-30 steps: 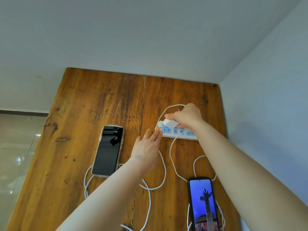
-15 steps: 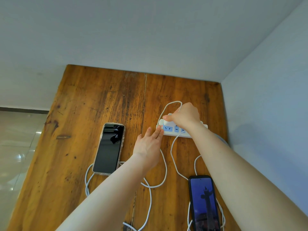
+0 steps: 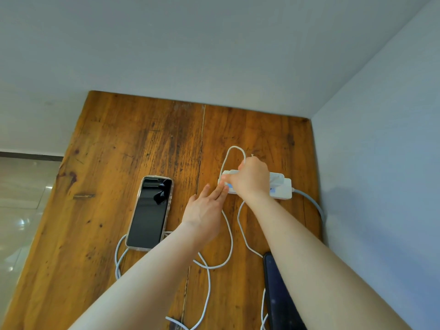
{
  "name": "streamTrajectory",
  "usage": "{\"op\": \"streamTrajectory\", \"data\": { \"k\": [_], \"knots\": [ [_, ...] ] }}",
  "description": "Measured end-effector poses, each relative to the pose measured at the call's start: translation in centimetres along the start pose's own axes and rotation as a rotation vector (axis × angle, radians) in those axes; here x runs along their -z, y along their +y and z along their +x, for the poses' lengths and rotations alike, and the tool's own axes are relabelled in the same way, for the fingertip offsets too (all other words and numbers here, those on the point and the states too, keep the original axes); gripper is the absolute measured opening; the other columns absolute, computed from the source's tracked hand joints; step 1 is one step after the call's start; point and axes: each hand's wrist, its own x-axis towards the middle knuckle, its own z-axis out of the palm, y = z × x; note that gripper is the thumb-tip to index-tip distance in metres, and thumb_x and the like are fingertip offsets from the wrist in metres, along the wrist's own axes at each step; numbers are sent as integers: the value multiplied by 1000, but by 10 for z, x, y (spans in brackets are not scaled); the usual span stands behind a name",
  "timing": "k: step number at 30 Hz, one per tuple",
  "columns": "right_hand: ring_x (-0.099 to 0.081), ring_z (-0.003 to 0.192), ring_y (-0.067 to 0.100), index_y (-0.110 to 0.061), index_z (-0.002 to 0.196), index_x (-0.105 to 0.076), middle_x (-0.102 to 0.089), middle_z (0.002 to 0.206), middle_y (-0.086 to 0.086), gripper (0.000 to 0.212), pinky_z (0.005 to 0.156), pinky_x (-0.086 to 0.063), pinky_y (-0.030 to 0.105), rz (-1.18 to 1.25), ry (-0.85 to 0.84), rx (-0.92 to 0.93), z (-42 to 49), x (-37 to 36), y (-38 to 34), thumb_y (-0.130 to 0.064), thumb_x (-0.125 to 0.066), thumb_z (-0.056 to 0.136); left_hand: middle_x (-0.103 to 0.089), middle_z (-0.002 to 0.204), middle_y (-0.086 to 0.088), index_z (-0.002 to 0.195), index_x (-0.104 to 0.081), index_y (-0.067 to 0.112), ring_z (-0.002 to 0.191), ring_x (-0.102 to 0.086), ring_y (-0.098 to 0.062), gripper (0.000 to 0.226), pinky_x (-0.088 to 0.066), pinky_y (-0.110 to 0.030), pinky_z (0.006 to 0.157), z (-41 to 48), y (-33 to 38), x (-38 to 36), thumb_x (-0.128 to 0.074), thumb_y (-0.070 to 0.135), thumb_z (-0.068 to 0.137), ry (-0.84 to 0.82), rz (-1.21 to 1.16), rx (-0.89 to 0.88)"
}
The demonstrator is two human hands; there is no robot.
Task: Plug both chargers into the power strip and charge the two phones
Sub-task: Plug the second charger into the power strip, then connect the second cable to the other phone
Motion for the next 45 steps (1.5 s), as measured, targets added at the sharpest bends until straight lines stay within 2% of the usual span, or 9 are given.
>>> {"op": "streamTrajectory", "data": {
  "k": [13,16,19,23,27,33,37,41,45],
  "knots": [
    [-65,91,26,-5,106,-60,-67,103,11,41,63,-44,26,9,90,2,-5,-11,-3,-32,-73,79,10,163,6,154,7,27,149,10,-27,89,-12,-50,117,-1,0,5,-52,11,90,-65,-2,5],
    [-59,108,28,-4,122,-50,-60,121,14,56,79,-50,32,18,96,48,-14,-13,6,-36,-70,82,9,163,6,155,4,27,149,12,-25,86,-10,-48,118,-21,-11,4,-53,17,90,21,-77,6],
    [-36,134,29,-7,143,-25,-35,148,13,77,103,-39,38,61,187,154,-30,-12,14,-32,-68,84,-7,164,2,155,-14,23,150,-4,-22,74,-20,-40,117,-59,-39,-7,-51,17,91,259,-133,-12],
    [-39,123,24,-11,130,-41,-43,136,10,56,98,-42,35,30,338,365,-80,-25,19,-19,-70,82,-26,159,-7,151,-29,12,145,-26,-27,62,-31,-38,112,-114,-89,-26,-50,13,92,373,-234,148],
    [-43,115,20,-12,119,-51,-49,123,6,39,98,-41,34,-62,189,411,-143,-64,31,-19,-64,84,-27,159,-8,151,-27,9,144,-26,-26,60,-30,-37,112,-161,-127,-50,-44,13,93,313,-312,292],
    [-44,111,18,-14,112,-57,-52,117,1,24,93,-42,32,-60,-61,265,-228,-133,41,-21,-55,90,-19,162,-5,153,-19,13,148,-17,-22,62,-20,-33,117,-208,-167,-79,-41,19,96,188,-239,200],
    [-46,106,18,-13,111,-56,-53,114,1,25,87,-46,33,-65,-159,182,-254,-164,35,-29,-53,92,-21,161,-5,154,-19,14,148,-16,-21,60,-17,-32,118,-213,-176,-86,-39,21,97,188,-175,141],
    [-45,103,19,-14,106,-55,-51,108,1,29,83,-45,34,-61,-109,96,-258,-184,20,-40,-53,91,-43,146,-13,149,-30,11,132,-38,-32,56,-38,-41,105,-202,-174,-81,-41,21,96,273,-179,153],
    [-42,108,21,-11,109,-54,-51,113,4,33,89,-42,35,52,-70,-50,-250,-196,8,-38,-57,90,-44,139,-14,144,-36,11,128,-36,-31,52,-36,-42,102,-173,-162,-68,-46,28,96,371,-402,226]
  ]
}}
